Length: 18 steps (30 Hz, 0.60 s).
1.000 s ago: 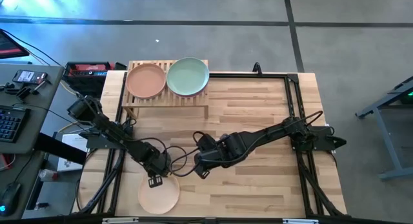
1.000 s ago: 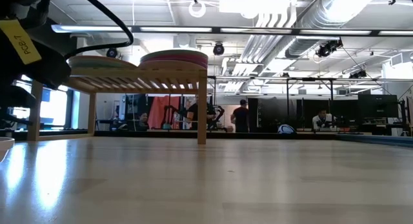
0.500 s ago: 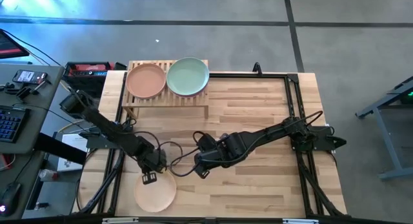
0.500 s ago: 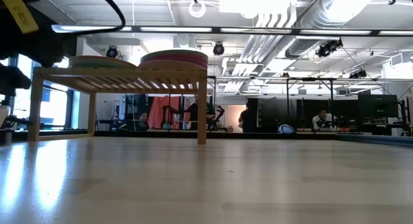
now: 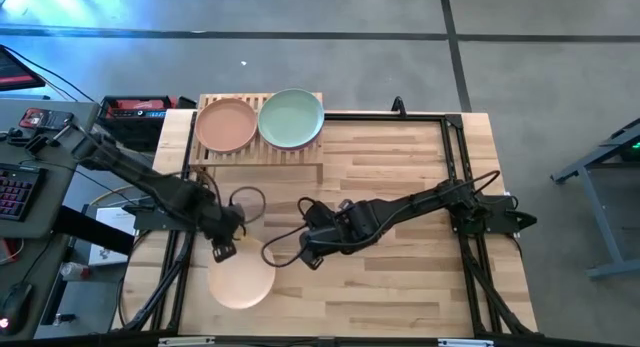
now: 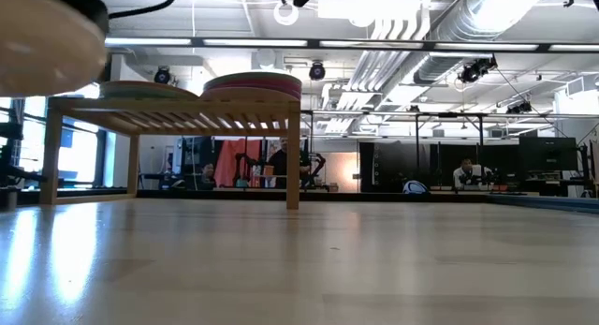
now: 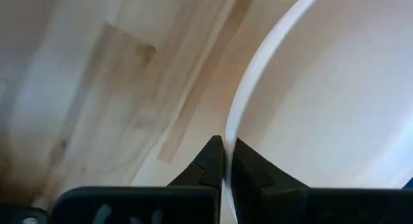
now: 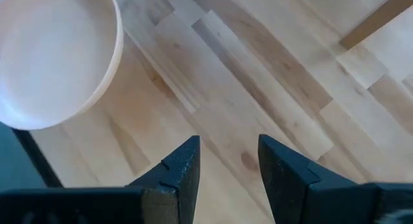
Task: Place and stack plates onto a shelf
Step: Stack the light orange plate on top of the brown plate on the shelf
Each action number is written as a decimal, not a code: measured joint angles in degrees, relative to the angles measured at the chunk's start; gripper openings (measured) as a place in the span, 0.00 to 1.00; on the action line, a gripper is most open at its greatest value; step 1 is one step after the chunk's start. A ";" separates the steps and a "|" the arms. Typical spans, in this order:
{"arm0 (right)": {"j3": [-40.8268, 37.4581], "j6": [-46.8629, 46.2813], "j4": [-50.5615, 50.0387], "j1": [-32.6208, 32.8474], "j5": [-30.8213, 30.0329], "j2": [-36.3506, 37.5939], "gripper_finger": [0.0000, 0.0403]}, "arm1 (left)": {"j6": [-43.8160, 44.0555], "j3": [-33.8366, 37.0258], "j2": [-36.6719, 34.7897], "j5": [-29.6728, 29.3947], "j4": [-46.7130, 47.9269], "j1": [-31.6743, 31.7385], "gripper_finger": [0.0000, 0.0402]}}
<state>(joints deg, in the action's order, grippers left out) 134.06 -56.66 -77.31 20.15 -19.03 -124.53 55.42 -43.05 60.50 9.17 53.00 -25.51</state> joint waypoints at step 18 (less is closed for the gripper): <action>0.14 12.95 -6.20 -8.90 -0.26 0.12 0.33 | -0.52 -8.34 -12.46 -14.44 12.14 16.01 0.01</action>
<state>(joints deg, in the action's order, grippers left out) 134.20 -43.71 -83.51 11.25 -19.28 -124.41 54.89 -51.38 48.04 -5.27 65.15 -9.51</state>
